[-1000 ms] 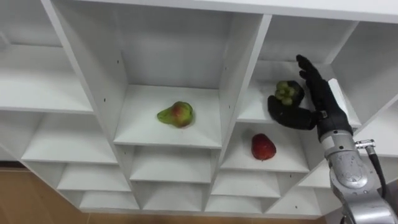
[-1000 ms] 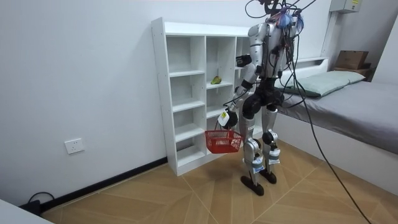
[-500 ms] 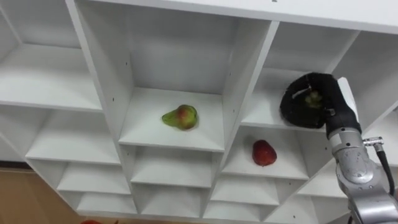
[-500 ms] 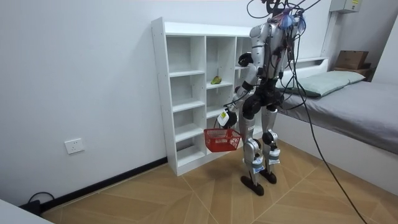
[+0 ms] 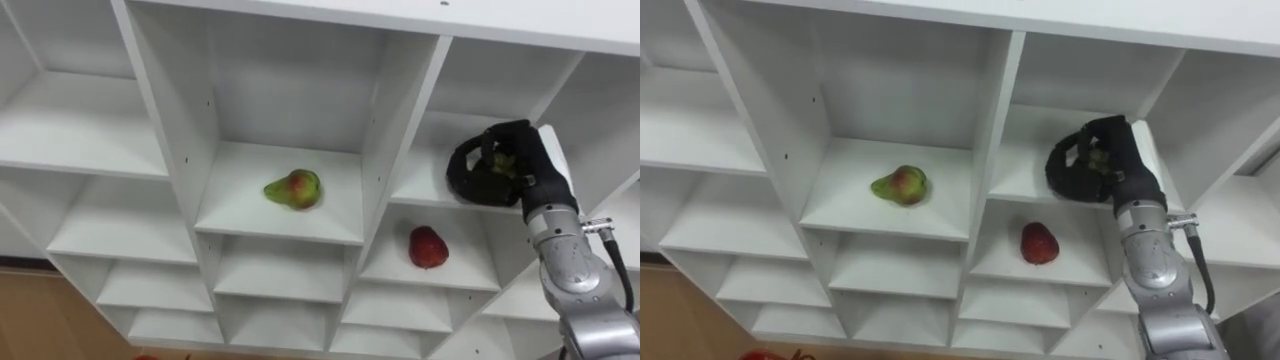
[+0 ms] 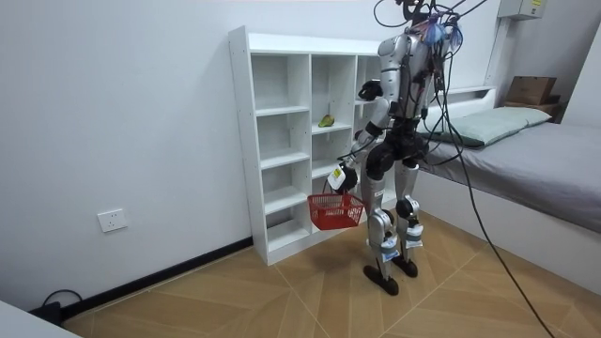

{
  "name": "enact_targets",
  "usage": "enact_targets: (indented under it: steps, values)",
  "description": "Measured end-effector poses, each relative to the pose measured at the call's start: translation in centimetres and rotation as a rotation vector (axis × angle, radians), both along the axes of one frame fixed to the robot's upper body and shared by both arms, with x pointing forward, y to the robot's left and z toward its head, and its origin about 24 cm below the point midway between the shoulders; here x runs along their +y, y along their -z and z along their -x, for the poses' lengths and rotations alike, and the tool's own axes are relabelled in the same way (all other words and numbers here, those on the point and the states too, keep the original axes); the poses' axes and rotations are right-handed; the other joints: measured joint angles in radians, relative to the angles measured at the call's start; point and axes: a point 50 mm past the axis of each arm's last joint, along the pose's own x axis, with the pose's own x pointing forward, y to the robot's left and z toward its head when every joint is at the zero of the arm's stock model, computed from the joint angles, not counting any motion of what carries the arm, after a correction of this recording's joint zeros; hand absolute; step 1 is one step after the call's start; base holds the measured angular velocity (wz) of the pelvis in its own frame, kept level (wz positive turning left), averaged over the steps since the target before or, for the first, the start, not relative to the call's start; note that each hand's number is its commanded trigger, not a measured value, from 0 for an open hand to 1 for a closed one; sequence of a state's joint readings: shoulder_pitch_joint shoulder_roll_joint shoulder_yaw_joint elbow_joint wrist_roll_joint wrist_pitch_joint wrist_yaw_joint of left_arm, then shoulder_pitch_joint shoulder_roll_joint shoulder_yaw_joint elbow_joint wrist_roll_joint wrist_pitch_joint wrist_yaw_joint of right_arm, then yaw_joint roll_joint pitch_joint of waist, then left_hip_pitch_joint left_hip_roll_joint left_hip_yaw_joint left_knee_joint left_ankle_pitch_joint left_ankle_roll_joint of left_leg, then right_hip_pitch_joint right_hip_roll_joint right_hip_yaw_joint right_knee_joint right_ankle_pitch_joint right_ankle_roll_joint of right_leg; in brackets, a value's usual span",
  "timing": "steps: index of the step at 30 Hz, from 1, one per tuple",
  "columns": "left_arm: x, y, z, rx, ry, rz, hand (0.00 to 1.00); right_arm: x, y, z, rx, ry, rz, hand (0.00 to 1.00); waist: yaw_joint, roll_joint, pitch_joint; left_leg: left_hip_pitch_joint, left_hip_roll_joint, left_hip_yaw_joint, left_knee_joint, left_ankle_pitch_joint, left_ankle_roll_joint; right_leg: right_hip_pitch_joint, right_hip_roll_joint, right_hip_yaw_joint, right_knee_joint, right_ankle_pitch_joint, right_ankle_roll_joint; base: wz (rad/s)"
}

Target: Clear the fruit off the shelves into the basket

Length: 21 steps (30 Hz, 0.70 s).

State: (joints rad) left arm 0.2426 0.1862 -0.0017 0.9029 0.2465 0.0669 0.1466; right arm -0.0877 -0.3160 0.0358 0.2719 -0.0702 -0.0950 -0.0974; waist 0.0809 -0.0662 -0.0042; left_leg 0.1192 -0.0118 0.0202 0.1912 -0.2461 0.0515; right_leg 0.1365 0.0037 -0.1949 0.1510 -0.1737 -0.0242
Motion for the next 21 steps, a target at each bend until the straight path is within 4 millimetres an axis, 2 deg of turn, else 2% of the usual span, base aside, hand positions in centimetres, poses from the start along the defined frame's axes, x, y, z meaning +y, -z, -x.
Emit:
enact_targets:
  steps: [5, 8, 13, 18, 21]
  values:
    - [-0.1, 0.1, 0.1, 0.003, -0.001, 0.002, 1.0, 0.2, -0.5, 0.0, 0.004, 0.013, -0.123, 1.0, -0.003, 0.005, 0.0003, -0.006, 0.0, 0.003, -0.002, 0.0, 0.0, -0.008, -0.001, 0.0, 0.0, 0.0, 0.0, -0.02]
    - [-0.5, 0.2, 0.2, 0.003, -0.002, 0.015, 1.0, 0.7, -0.6, 0.1, -0.006, 0.006, -0.217, 1.0, -0.012, 0.018, 0.0004, -0.005, 0.0, 0.006, -0.002, 0.0, 0.0, -0.009, -0.001, 0.001, 0.0, 0.0, 0.0, -0.01]
    - [-0.8, 0.2, -0.1, -0.008, -0.002, 0.024, 1.0, 3.2, -1.0, 0.9, -0.017, -0.113, -0.327, 1.0, -0.025, 0.038, -0.005, -0.005, 0.001, 0.011, -0.003, 0.001, 0.001, -0.012, 0.0, 0.006, 0.0, 0.0, 0.0, -0.01]
    - [-0.8, 0.2, -0.3, -0.016, 0.003, 0.025, 1.0, 4.8, -1.0, 2.0, 0.006, -0.226, -0.406, 1.0, -0.021, 0.037, -0.0048, -0.009, 0.0, 0.009, -0.004, 0.001, 0.001, -0.016, -0.001, 0.006, 0.0, 0.0, 0.0, 0.0]
    - [-0.8, 0.3, -0.1, -0.006, 0.001, 0.026, 1.0, 5.0, -1.2, 2.0, 0.004, -0.243, -0.414, 1.0, -0.024, 0.036, -0.0043, -0.015, 0.0, 0.01, -0.004, 0.001, 0.001, -0.02, -0.001, 0.007, 0.0, 0.0, 0.0, 0.0]
